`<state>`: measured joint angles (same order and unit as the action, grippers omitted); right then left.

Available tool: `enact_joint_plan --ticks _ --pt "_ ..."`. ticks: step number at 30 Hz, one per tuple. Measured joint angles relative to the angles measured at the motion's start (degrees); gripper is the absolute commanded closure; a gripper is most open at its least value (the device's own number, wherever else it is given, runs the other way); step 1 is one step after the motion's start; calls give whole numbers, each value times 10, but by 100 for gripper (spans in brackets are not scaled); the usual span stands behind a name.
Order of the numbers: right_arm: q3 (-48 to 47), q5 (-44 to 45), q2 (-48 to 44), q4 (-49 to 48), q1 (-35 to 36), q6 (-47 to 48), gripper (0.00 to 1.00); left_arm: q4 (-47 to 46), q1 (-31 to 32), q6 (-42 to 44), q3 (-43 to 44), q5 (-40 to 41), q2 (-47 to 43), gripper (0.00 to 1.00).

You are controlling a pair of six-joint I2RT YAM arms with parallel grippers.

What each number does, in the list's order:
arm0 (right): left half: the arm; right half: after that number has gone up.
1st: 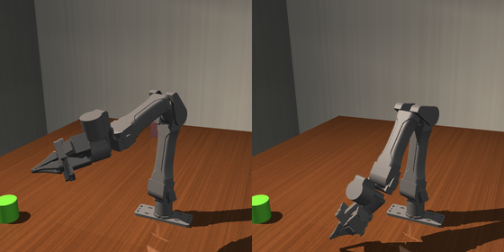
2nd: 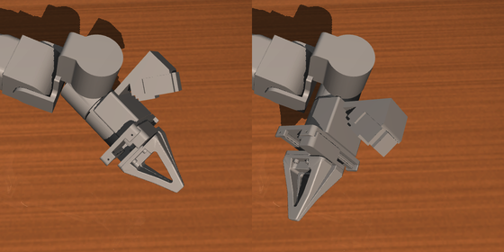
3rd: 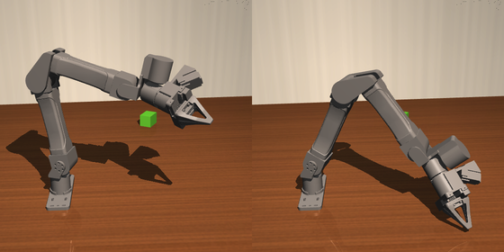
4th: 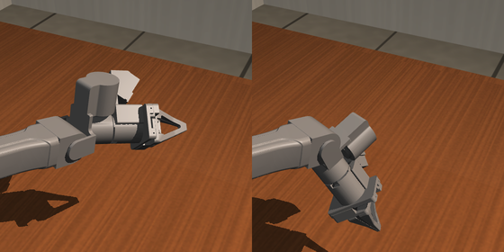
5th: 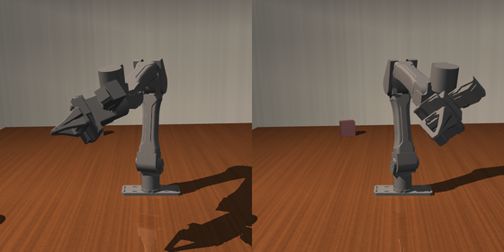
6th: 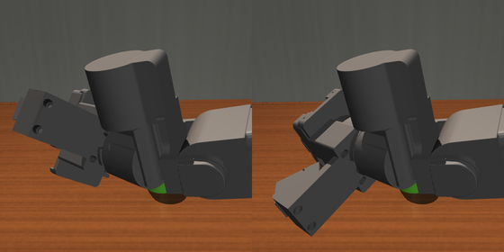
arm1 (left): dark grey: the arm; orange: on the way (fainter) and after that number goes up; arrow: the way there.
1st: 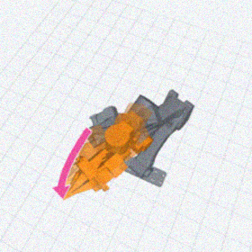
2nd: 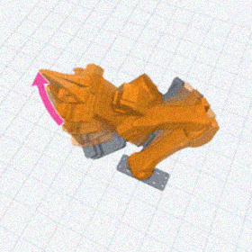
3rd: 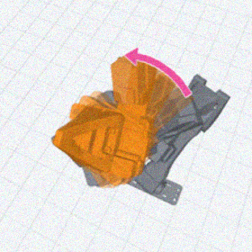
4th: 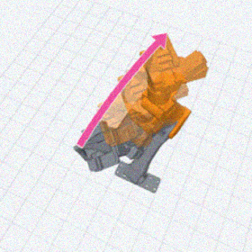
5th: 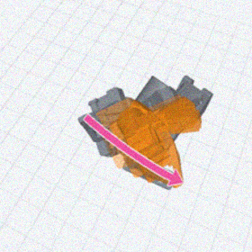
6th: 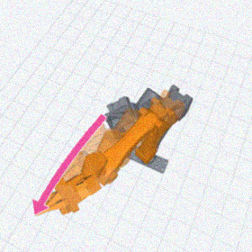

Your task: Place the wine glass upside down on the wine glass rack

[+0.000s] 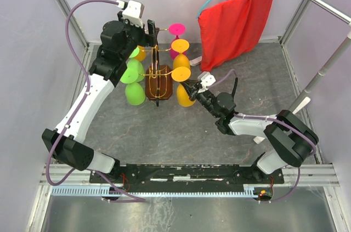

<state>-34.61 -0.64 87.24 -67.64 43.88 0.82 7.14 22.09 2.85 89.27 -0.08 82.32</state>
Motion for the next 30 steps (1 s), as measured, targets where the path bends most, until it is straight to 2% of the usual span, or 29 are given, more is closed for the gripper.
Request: enact_joint_plan --ticks 10,14,16,19,24,30 --pt "-9 -29 12 2 1 -2 72 0 -2 -1 0 0 0 10" --pt "-9 -28 13 14 3 -1 52 0 -2 -5 0 0 0 0" --pt "-9 -21 13 24 3 0 38 0 -2 -9 0 -1 0 1" --pt "3 0 11 24 3 3 26 1 -2 -20 1 -2 2 1" --pt "32 44 -10 42 3 10 19 7 -15 -43 29 -32 26 1" --pt "35 113 -106 144 3 12 15 3 -74 -106 39 -93 46 1"
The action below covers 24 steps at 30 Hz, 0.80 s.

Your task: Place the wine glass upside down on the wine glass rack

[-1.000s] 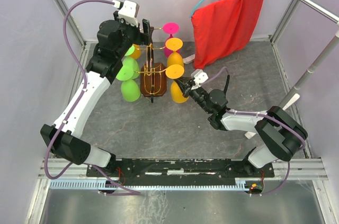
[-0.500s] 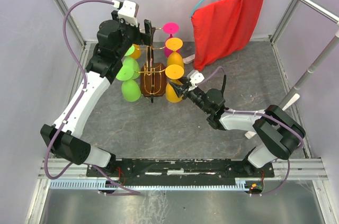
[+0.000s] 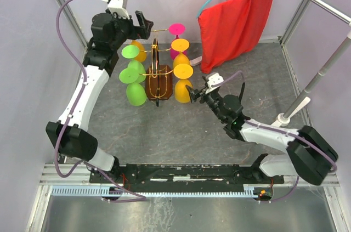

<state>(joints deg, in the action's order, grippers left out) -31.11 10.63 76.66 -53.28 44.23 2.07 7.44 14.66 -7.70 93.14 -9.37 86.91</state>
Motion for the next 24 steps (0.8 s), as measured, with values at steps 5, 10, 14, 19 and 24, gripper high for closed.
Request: enact_joint_plan --ticks 5,10,14,19,24 --pt "-3 52 -89 110 0 -6 14 -12 -82 -68 1 -57 25 1" --pt "-32 94 -123 245 -1 -25 11 -33 -159 -110 -19 -76 41 1" --pt "-76 128 -126 352 -6 -47 9 -35 -178 -110 -44 -57 41 1" --pt "-186 141 -93 492 -50 -75 9 -26 -192 -110 -55 -23 43 1" --pt "-280 123 -49 584 -143 -116 9 -19 -200 -110 -81 17 44 1"
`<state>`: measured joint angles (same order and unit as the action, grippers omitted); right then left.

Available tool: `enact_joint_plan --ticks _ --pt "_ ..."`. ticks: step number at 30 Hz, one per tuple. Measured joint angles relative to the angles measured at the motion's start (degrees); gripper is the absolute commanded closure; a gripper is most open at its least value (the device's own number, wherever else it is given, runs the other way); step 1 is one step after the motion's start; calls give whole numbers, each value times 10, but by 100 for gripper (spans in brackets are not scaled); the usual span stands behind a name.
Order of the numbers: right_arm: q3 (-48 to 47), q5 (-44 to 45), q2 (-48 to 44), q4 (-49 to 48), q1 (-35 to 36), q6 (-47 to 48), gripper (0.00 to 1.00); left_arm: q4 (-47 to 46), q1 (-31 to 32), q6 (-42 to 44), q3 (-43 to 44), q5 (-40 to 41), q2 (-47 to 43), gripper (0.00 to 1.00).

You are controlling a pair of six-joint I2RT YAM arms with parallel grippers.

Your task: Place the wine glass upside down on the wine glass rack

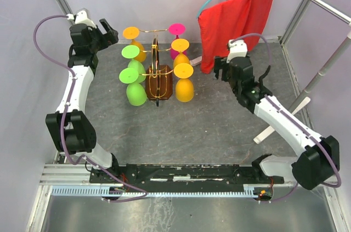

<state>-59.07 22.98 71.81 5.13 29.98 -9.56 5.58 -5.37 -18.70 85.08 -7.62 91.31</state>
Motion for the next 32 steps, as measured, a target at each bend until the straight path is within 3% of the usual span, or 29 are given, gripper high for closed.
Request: enact_joint_plan --ticks 7,18,32 --pt "-50 -7 48 71 -76 -21 9 14 0 -3 -32 61 -1 1" --pt "-62 -17 61 89 -87 -27 3 54 0 -25 -32 151 -1 1" --pt "-66 -17 62 97 -88 -34 2 50 0 -25 -33 161 -6 1"
